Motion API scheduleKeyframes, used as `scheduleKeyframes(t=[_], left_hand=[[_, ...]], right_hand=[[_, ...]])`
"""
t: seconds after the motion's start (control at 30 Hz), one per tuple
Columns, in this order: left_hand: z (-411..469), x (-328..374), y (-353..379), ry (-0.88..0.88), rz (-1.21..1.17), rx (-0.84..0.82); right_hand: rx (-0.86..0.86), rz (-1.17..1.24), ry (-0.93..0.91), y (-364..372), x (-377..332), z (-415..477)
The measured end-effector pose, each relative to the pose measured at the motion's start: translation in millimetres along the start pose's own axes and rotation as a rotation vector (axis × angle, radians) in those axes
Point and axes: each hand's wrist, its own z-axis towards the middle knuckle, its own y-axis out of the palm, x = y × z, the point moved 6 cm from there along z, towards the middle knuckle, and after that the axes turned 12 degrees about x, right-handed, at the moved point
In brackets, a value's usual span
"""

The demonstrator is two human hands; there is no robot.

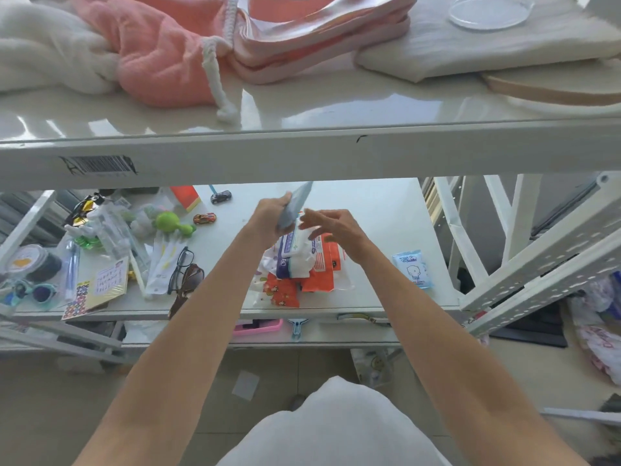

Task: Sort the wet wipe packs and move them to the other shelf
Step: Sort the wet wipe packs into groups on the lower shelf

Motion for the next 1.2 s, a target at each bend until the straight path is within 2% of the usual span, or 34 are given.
scheduleKeyframes(t=[0.07,0.13,0.27,0.33,0.4,0.47,0.53,0.6,0.7,0.77,0.83,0.93,1.03,1.13,1.2], left_hand=[[-9.0,9.1,29.1,0.127,0.095,-0.007],[-26.8,13.3,57.1,0.269,0.221,-0.037],[-54.9,-2.4,98.4,0.375,0.317,-0.138],[-64.2,-10.0,112.7,0.388,0.294,-0.179],[-71.3,-22.0,125.7,0.278,0.185,-0.179],[-80.3,-36.3,137.9,0.169,0.119,-0.146],[-83.6,-50.0,149.9,0.171,0.231,-0.123],[-91.9,-62.8,159.0,0.237,0.471,-0.117],[-103.8,-89.7,174.8,0.291,0.634,-0.216],[-108.6,-108.6,182.9,0.298,0.732,-0.301],[-106.3,-133.8,186.6,0.305,0.891,-0.424],[-97.8,-173.2,182.7,0.381,1.179,-0.603],[-87.3,-190.2,177.2,0.519,1.268,-0.542],[-85.2,-190.5,170.5,0.582,1.255,-0.375],[-82.4,-193.9,169.5,0.577,1.261,-0.374]], right_hand=[[-0.108,0.171,0.105,-2.5,-2.3,-6.7],[-0.125,0.305,0.185,-15.7,1.4,-12.5],[0.057,0.377,0.15,-60.1,12.8,-20.4],[0.209,0.345,0.131,-88.4,22.9,-27.2],[0.348,0.272,0.114,-116.2,39.2,-35.2],[0.401,0.235,0.112,-133.5,56.6,-43.7],[0.407,0.25,0.158,-142.1,74.4,-53.4],[0.446,0.238,0.225,-148.2,91.6,-62.1],[0.503,0.209,0.295,-147.0,123.4,-66.4],[0.467,0.096,0.324,-137.4,141.4,-65.1],[0.417,-0.204,0.328,-134.6,151.9,-62.1],[0.473,-0.668,0.332,-149.2,148.1,-67.6],[0.404,-0.925,0.288,-156.1,154.6,-74.6],[0.285,-1.015,0.308,-155.5,178.4,-79.2],[0.314,-1.038,0.285,-160.0,183.5,-78.0]])
